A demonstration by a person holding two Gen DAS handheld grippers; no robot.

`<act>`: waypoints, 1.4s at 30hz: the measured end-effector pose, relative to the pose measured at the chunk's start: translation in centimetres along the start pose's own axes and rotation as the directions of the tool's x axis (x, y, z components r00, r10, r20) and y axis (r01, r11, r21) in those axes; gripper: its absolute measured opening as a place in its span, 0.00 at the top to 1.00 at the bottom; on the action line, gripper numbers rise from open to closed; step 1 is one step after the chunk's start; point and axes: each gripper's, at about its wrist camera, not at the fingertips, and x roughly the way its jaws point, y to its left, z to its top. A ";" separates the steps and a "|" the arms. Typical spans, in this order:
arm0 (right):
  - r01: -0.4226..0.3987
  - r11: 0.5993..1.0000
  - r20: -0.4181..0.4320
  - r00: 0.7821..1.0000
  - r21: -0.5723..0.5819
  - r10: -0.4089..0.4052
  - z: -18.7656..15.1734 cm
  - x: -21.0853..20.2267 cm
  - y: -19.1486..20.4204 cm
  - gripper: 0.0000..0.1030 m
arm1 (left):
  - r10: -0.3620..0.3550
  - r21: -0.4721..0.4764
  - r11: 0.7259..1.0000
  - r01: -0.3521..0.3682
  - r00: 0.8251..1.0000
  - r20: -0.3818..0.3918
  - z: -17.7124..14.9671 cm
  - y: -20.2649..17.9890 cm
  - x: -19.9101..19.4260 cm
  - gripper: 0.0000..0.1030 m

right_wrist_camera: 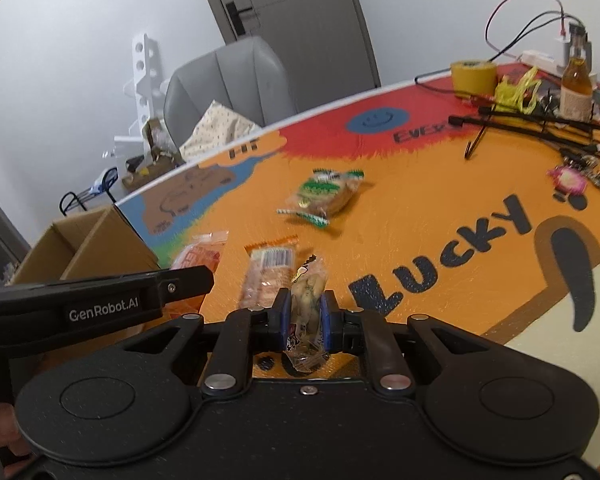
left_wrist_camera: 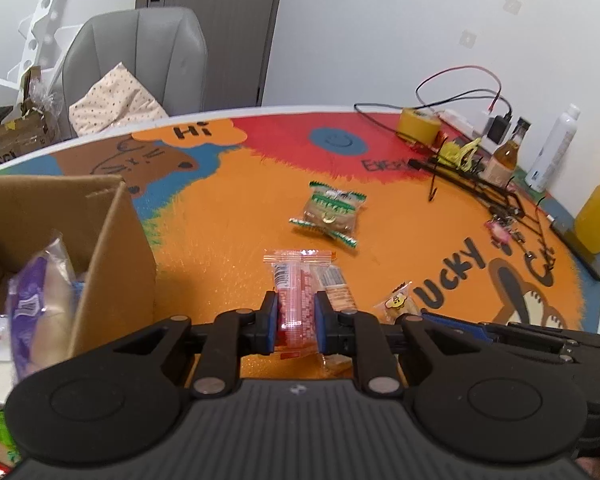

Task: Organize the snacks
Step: 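Grasp the pink sausage pack with the left tool while the right tool grasps the peanut pack, then carry both snacks over the box and release them inside with both tools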

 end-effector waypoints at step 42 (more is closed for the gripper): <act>-0.140 0.977 0.129 0.978 -0.162 0.162 2.7 -2.6 14.8 0.86 | 0.139 -0.162 0.981 -0.112 0.976 0.169 0.9 13.0 -11.4 0.83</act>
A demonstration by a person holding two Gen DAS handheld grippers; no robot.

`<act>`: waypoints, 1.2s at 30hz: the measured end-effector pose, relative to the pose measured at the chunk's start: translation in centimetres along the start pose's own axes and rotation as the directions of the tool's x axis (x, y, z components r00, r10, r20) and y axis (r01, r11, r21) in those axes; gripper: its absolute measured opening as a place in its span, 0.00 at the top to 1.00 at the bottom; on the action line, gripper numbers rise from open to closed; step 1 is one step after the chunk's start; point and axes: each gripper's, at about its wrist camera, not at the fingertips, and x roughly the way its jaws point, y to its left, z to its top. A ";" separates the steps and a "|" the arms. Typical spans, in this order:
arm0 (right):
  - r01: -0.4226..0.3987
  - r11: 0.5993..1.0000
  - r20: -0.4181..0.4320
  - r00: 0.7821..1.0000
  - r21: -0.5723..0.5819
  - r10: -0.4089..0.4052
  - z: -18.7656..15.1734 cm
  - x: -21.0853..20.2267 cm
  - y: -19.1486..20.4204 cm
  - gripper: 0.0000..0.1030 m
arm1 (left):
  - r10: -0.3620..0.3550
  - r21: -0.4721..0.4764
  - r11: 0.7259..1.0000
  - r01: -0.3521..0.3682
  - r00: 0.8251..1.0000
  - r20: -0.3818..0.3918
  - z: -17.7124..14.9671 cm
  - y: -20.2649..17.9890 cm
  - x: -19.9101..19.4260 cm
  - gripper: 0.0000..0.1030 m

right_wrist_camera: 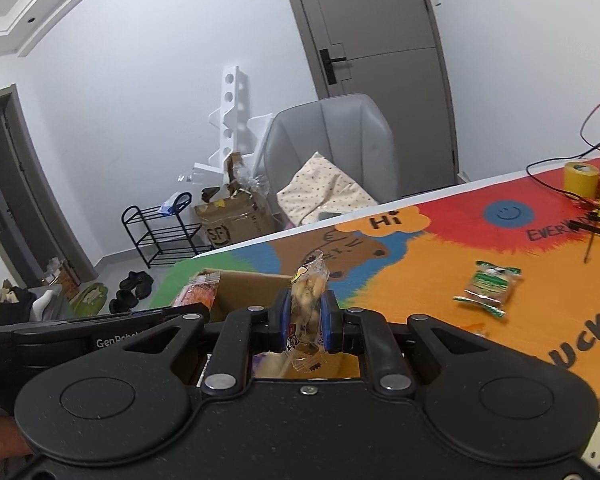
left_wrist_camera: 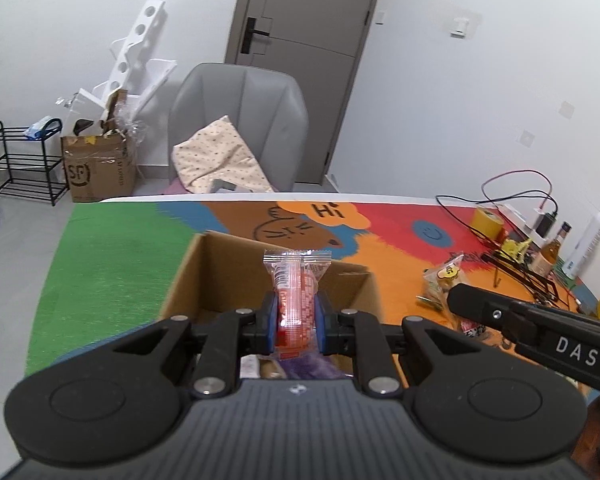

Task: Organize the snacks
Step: 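Carry both snacks over the box and release them inside with both tools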

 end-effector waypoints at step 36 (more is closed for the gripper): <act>-0.088 0.996 -0.058 0.994 0.018 0.089 0.0 1.4 1.3 0.55 | 0.049 -0.024 0.998 -0.049 0.999 -0.010 0.7 2.9 -0.8 0.21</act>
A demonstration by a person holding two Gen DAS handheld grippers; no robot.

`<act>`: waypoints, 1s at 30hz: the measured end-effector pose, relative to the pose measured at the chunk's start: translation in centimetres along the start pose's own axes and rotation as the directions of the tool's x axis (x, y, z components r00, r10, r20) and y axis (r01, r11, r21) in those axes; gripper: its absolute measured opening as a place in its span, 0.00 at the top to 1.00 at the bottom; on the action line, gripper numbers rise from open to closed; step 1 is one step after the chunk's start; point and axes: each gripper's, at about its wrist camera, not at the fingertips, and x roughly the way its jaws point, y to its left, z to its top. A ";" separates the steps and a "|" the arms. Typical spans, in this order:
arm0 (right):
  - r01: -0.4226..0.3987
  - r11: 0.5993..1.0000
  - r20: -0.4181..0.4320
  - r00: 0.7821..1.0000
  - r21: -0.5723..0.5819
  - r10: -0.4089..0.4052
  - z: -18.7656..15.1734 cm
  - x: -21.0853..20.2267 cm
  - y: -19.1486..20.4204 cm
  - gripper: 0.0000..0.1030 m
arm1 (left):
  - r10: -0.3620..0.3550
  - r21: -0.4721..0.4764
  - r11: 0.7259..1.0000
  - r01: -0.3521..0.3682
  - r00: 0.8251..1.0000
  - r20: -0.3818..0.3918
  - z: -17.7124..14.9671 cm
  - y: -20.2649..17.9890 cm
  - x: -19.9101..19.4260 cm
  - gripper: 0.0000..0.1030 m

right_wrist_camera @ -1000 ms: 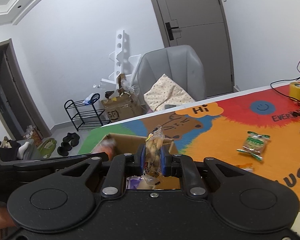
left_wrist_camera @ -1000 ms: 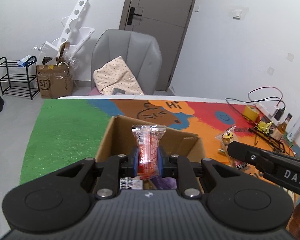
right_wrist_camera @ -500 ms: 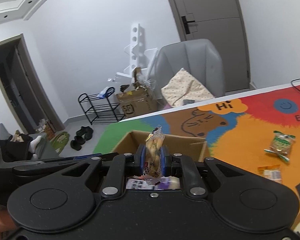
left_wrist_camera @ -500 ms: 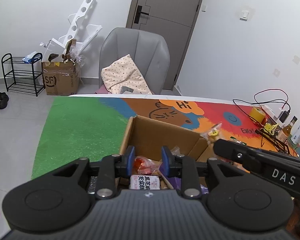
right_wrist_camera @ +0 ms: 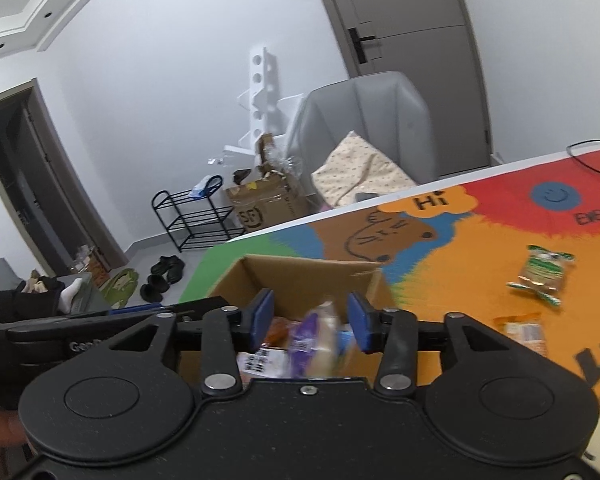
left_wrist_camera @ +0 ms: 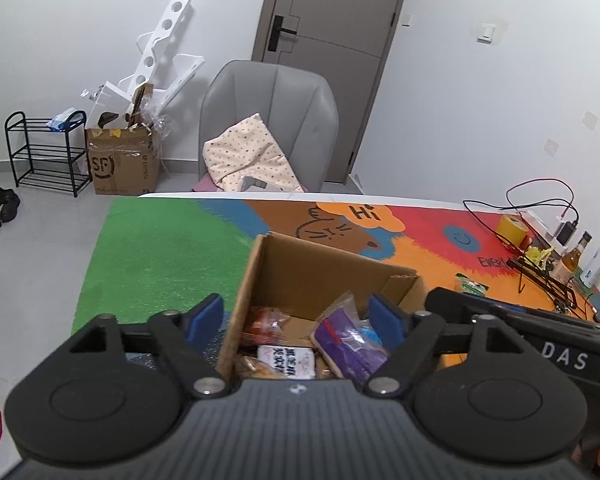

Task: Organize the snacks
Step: 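Carry both snacks over the box and release them inside with both tools, then grasp the long bread pack with the left tool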

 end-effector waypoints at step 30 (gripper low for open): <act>0.173 0.974 0.009 0.984 0.145 -0.176 -2.8 -6.3 -11.9 0.42 | -0.135 0.119 0.983 0.143 0.988 -0.070 -2.4 -10.7 1.4 0.17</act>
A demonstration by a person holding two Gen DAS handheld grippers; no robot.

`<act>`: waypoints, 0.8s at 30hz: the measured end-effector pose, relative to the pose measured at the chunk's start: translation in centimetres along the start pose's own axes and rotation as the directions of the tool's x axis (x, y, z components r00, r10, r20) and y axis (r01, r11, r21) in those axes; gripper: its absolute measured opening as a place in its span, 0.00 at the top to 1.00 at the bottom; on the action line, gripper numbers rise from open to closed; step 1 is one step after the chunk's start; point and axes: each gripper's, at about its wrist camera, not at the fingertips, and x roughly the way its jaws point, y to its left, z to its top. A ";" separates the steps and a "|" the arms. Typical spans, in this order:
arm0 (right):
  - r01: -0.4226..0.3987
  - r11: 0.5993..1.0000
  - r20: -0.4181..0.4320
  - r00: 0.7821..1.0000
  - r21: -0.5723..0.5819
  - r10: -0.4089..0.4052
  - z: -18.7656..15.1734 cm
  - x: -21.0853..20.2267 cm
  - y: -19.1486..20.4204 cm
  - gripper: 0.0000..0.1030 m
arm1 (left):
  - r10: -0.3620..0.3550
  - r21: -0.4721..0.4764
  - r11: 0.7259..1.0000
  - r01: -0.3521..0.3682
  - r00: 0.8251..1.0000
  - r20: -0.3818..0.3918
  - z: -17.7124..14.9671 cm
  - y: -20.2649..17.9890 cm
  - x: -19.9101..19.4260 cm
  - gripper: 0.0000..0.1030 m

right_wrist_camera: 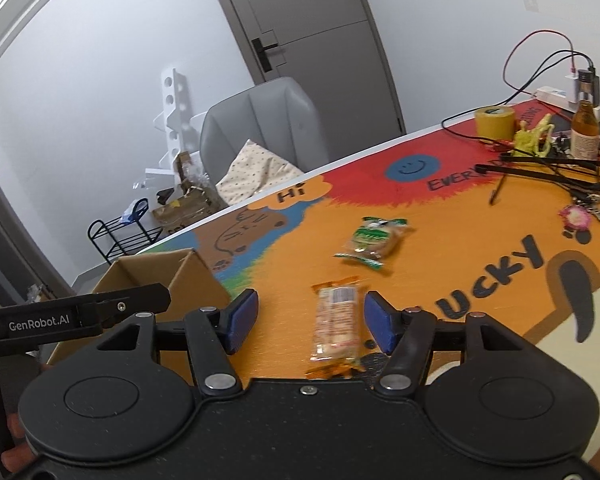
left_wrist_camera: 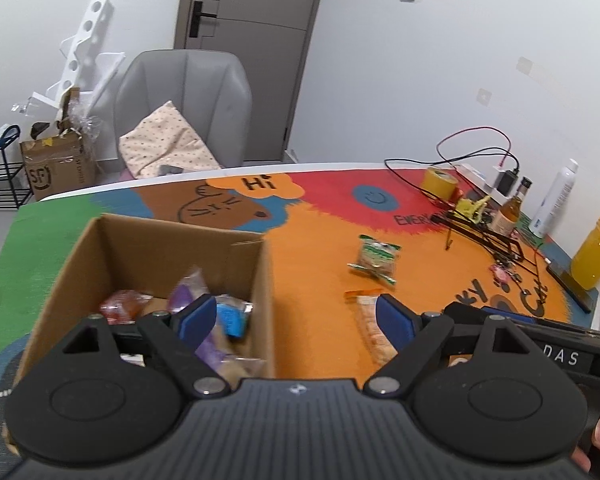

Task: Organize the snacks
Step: 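Grasp the long bread pack with the left tool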

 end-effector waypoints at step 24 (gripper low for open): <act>0.060 0.993 -0.012 0.998 0.099 -0.059 -0.6 0.0 -7.5 0.41 | -0.020 0.030 0.999 0.023 0.996 -0.086 -1.2 -6.6 6.4 0.19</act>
